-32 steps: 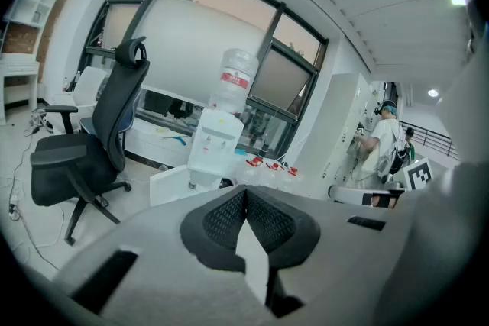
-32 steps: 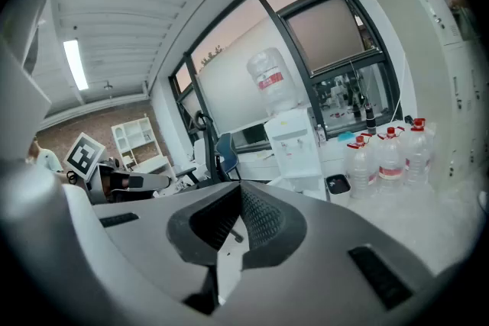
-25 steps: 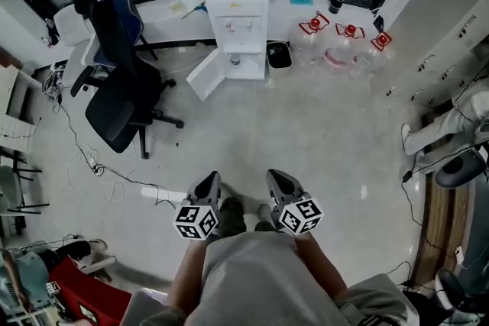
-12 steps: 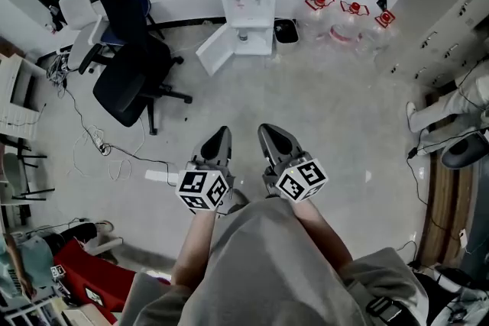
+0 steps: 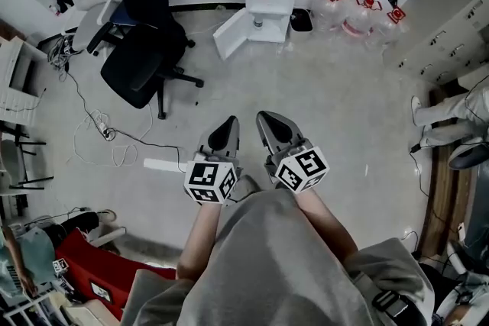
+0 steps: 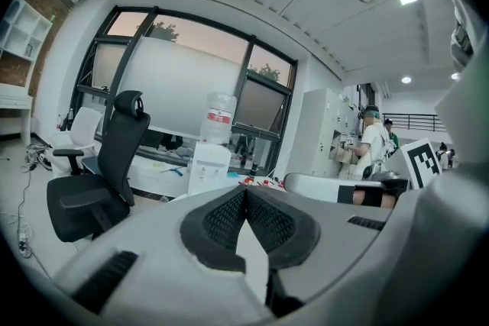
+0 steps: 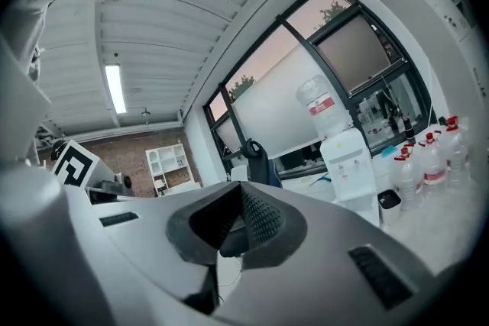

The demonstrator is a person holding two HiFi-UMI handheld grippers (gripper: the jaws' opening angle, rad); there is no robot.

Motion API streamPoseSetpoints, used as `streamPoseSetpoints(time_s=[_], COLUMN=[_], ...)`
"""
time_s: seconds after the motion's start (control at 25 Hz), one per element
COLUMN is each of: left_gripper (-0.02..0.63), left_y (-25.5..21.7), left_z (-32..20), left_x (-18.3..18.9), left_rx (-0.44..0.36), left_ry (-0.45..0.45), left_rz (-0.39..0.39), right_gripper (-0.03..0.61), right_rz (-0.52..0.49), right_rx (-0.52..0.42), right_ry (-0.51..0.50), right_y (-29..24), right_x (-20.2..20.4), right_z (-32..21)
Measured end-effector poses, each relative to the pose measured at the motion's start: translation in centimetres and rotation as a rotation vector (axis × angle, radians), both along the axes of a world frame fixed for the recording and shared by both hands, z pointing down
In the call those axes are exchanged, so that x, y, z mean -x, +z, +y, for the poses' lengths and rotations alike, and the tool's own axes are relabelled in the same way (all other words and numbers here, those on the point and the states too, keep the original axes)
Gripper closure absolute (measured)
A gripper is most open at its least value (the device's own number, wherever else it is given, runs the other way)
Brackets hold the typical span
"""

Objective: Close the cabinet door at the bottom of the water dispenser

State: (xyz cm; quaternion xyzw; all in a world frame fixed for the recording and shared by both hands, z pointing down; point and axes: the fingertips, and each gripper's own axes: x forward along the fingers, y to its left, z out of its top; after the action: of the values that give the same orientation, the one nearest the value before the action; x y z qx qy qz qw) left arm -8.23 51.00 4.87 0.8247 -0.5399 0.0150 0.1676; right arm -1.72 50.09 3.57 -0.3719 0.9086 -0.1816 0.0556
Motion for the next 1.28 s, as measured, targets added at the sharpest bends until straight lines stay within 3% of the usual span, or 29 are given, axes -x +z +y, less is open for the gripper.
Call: streamPoseSetpoints(time_s=[0.28,0.64,1.28], left_gripper=[0.606,0.606,0.606], left_y=[1.3,2.9,5.6], left_z=[0.8,-0.9,-16.1], left_x=[4.2,5.3,4.2], left_rx=[0.019,0.047,0.120], left_ry=[0.007,0.002,-0.043], left_rz=[0.029,0.048,0.007], right_gripper=[0.569,0.569,0.569], right_rz=[0.030,0.040,-0.014], right_rx=[0.007,0.066,0.133], right_ry=[0.036,0.063,0.031], right_y=[0.8,2.6,4.8], right_x=[3.2,3.4,1.8], right_z=[0.8,-1.4,-18.6])
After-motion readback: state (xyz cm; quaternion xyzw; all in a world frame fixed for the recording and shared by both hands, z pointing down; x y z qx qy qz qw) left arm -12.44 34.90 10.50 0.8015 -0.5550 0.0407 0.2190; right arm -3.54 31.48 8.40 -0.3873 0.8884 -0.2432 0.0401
